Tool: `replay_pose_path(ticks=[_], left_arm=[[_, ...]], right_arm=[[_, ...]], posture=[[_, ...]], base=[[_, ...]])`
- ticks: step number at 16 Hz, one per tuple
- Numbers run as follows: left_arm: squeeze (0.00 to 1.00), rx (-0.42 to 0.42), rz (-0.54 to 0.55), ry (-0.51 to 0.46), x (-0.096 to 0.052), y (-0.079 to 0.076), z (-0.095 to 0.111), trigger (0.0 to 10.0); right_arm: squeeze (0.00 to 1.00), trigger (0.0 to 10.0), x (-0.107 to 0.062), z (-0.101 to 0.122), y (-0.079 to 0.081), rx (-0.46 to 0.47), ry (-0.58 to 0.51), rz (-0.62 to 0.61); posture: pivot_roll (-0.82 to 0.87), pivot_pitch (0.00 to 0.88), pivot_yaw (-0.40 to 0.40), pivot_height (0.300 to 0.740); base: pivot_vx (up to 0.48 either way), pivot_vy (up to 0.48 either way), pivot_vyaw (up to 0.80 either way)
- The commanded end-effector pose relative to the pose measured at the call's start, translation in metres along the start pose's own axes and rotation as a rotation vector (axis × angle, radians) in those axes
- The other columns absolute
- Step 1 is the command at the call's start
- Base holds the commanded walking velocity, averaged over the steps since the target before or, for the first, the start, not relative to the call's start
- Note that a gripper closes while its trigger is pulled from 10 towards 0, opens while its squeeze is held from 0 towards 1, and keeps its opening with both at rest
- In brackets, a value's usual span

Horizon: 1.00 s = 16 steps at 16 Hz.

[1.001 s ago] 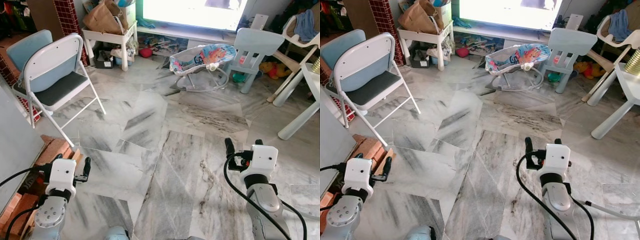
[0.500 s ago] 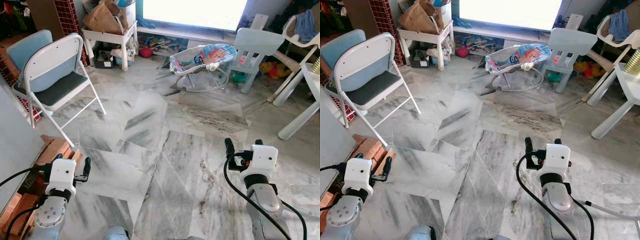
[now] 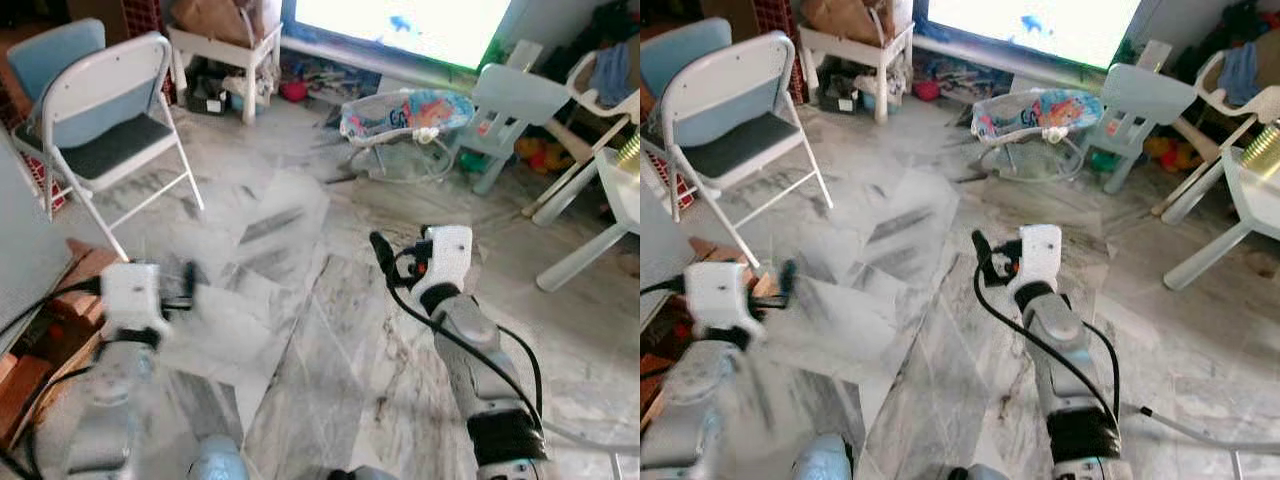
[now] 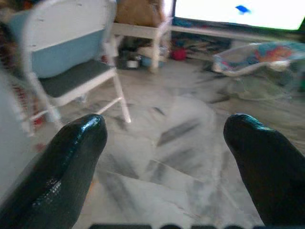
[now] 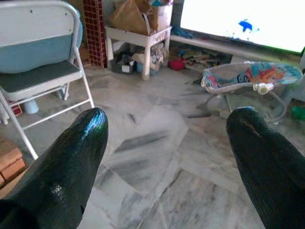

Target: Restocking fridge

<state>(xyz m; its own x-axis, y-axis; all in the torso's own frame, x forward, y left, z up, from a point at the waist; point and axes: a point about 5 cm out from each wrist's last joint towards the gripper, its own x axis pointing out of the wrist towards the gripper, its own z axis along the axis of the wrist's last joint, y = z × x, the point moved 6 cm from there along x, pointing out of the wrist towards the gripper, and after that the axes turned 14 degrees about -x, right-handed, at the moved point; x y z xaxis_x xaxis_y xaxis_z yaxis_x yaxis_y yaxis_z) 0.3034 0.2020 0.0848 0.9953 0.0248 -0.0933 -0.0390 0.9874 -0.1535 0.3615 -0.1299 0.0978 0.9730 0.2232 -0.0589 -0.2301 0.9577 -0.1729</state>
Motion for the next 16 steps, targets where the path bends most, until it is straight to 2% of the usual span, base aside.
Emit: replay_pose_path(ticks=[1,3,4,5,6,7,9,11,13,15,16], left_arm=[[0.00,0.026,0.017,0.002,-0.002,0.005,0.002,10.0],[0.00,0.024,0.022,-0.011,0.000,0.007,0.002,10.0],[0.00,0.057,0.015,-0.023,0.004,0.006,0.005,10.0],[0.00,0.106,-0.022,-0.023,0.008,0.000,0.009,10.0],[0.00,0.151,-0.060,-0.028,0.010,-0.009,0.012,10.0],[0.00,0.170,-0.101,-0.013,0.013,-0.017,0.009,10.0],[0.00,0.301,-0.228,0.001,0.014,-0.039,0.000,10.0],[0.00,0.299,-0.264,0.015,0.015,-0.044,-0.001,10.0],[0.00,0.283,-0.251,0.019,0.016,-0.041,-0.001,10.0],[0.00,0.264,-0.214,0.018,0.013,-0.035,-0.001,10.0],[0.00,0.228,-0.182,0.027,0.009,-0.032,-0.003,10.0]], right_arm=[[0.00,10.0,-0.005,-0.002,-0.020,0.014,0.015,-0.054],[0.00,10.0,-0.008,-0.005,-0.022,-0.014,0.019,-0.068],[0.00,10.0,-0.009,-0.009,-0.026,-0.041,0.037,-0.098],[0.00,10.0,-0.014,-0.019,-0.038,-0.079,0.085,-0.193],[0.00,10.0,-0.023,-0.016,-0.049,-0.043,0.028,-0.263],[0.00,10.0,-0.033,-0.025,-0.055,0.015,0.065,-0.294],[0.00,10.0,-0.060,-0.036,-0.062,-0.004,0.092,-0.359],[0.00,10.0,-0.080,-0.046,-0.057,-0.001,0.112,-0.400],[0.00,10.0,-0.082,-0.050,-0.051,-0.001,0.122,-0.397],[0.00,10.0,-0.077,-0.042,-0.046,-0.011,0.107,-0.377],[0.00,10.0,-0.076,-0.040,-0.041,-0.043,0.104,-0.341]], posture=[[0.25,0.084,-0.140,0.740],[0.25,0.079,-0.127,0.740],[0.23,0.074,-0.112,0.740],[0.20,0.076,-0.073,0.740],[0.19,0.081,-0.043,0.740],[0.16,0.090,-0.016,0.740],[0.10,0.107,0.042,0.740],[0.10,0.103,0.060,0.740],[0.11,0.101,0.054,0.740],[0.09,0.101,0.035,0.740],[0.07,0.103,0.018,0.740]], base=[[0.000,0.000,0.00],[0.000,0.000,0.00],[0.000,0.000,0.00],[0.000,0.000,0.00],[0.000,0.000,0.00],[0.000,0.000,0.00],[0.000,0.000,0.00],[0.000,0.000,0.00],[0.000,0.000,0.00],[0.000,0.000,0.00],[0.000,0.000,0.00]])
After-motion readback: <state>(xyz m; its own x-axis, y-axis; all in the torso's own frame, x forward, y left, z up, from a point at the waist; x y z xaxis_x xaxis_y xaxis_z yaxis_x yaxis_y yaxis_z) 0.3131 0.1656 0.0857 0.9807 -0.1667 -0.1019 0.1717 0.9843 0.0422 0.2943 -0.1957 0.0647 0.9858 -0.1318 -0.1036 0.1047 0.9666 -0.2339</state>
